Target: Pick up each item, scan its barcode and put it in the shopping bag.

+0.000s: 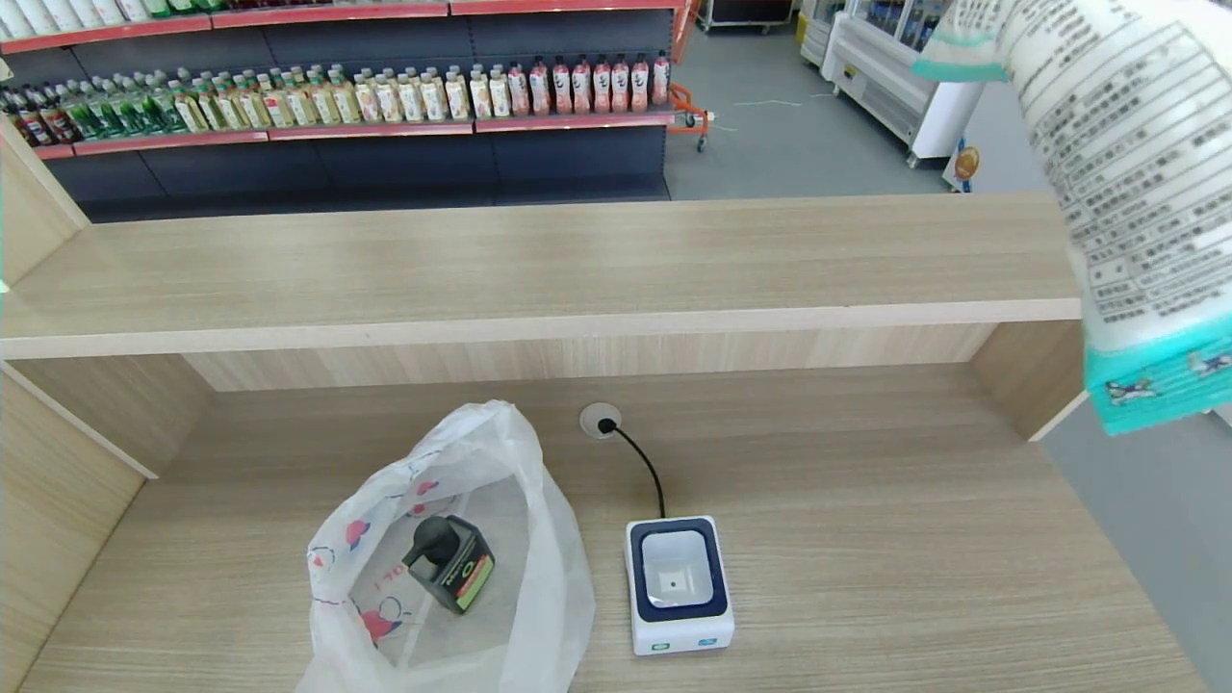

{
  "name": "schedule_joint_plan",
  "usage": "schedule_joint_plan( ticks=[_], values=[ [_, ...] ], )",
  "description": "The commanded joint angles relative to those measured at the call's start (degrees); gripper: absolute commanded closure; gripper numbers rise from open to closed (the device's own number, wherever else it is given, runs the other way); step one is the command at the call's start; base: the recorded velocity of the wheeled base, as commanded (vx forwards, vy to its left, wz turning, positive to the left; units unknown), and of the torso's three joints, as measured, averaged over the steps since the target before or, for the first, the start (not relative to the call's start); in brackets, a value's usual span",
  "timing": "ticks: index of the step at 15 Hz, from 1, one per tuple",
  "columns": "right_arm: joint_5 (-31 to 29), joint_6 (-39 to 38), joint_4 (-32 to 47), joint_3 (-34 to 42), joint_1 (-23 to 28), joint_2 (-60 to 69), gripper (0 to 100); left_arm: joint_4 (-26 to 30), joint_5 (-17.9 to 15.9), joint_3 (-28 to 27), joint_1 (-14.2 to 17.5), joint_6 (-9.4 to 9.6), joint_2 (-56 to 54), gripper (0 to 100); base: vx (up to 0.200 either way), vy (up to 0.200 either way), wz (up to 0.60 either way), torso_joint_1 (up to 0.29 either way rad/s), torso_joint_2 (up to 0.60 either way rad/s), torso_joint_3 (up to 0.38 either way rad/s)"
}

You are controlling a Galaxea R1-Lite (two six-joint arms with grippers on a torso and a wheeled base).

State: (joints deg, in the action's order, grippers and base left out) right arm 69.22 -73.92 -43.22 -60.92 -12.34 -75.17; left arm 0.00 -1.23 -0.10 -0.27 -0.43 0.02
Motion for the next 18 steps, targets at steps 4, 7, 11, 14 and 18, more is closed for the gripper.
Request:
schedule_joint_plan(
  ticks=[4, 7, 11, 14, 18],
  values=[
    [-2.2, 4.9, 2.5, 0.0, 2.3, -0.3, 100, 0.0, 0.0, 0.0, 0.0, -0.01, 0.0, 0, 0.000, 0.000, 0.00, 0.000, 0.00, 0.000],
    [-6.5, 5.3, 8.3, -4.5, 3.2, -0.9, 100, 0.0, 0.0, 0.0, -0.1, -0.01, 0.0, 0, 0.000, 0.000, 0.00, 0.000, 0.00, 0.000],
    [-21.4, 20.6, 28.4, -12.9, 0.6, -3.1, 100, 0.0, 0.0, 0.0, 0.0, -0.01, 0.0, 0, 0.000, 0.000, 0.00, 0.000, 0.00, 0.000],
    [-38.8, 51.3, 35.6, -10.7, -7.2, -2.4, 100, 0.0, 0.0, 0.0, 0.0, -0.01, 0.0, 0, 0.000, 0.000, 0.00, 0.000, 0.00, 0.000],
    [-47.3, 68.7, 37.7, -1.6, -18.0, 1.6, 100, 0.0, 0.0, 0.0, 0.0, -0.01, 0.0, 0, 0.000, 0.000, 0.00, 0.000, 0.00, 0.000]
  ],
)
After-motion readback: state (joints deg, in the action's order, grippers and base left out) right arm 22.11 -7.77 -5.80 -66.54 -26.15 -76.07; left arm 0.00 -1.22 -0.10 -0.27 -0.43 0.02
